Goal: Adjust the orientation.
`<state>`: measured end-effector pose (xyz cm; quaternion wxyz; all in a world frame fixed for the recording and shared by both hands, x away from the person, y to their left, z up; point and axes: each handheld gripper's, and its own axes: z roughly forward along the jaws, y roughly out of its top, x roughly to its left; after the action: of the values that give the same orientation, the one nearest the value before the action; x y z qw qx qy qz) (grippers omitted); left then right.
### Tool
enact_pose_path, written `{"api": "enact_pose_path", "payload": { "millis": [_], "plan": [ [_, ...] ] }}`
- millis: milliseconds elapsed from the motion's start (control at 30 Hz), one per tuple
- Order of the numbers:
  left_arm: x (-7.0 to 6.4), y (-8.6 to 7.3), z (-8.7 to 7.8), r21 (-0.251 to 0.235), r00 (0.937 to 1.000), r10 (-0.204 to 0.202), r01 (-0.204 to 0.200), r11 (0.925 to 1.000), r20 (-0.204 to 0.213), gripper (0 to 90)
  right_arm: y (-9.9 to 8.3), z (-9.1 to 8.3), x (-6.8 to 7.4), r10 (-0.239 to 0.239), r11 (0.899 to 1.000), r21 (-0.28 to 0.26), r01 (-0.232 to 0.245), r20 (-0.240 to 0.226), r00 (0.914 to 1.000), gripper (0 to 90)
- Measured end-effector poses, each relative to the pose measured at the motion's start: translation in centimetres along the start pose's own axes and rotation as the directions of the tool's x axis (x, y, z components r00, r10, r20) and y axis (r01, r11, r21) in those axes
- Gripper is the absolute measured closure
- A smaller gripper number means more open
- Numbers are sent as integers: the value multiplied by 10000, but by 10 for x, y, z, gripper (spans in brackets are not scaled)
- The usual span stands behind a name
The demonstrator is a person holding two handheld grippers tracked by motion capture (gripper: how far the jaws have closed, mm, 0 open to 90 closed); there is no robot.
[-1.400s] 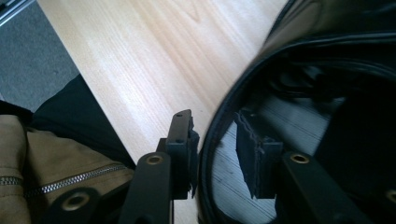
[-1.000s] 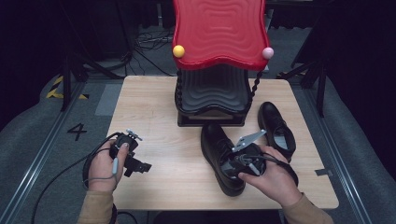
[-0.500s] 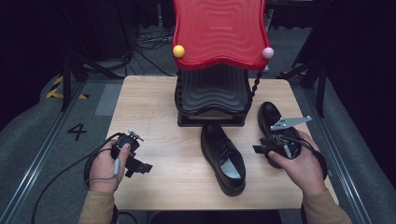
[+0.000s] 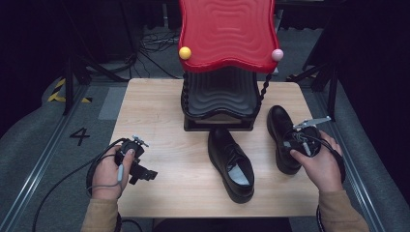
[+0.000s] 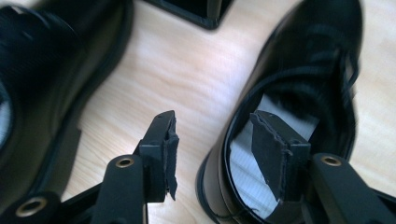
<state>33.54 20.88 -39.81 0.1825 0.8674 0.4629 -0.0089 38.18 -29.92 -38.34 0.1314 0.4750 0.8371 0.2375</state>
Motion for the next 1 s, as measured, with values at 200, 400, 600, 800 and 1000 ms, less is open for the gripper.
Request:
{"api": "enact_pose_path", "payload": {
  "millis": [200,400,600,800,1000],
  "plan": [
    [-1,0,1,30,10000,-29,29,10000,50,178,-7,27,-8,128,9919,1265,-67,-474,9988,545],
    [-1,0,0,12,10000,-12,12,10000,34,178,-11,40,-14,253,9853,1707,-116,-786,9966,644],
    [-2,0,0,-15,10000,-16,16,10000,79,178,-12,41,-12,-145,9844,1736,282,-797,9967,774],
    [-1,-1,0,8,10000,-4,4,10000,77,178,-12,42,-10,-92,9852,1696,234,-843,9964,786],
    [-2,0,2,63,10000,1,-2,10000,100,179,-12,41,-11,-72,9867,1612,213,-874,9961,789]
  ]
}}
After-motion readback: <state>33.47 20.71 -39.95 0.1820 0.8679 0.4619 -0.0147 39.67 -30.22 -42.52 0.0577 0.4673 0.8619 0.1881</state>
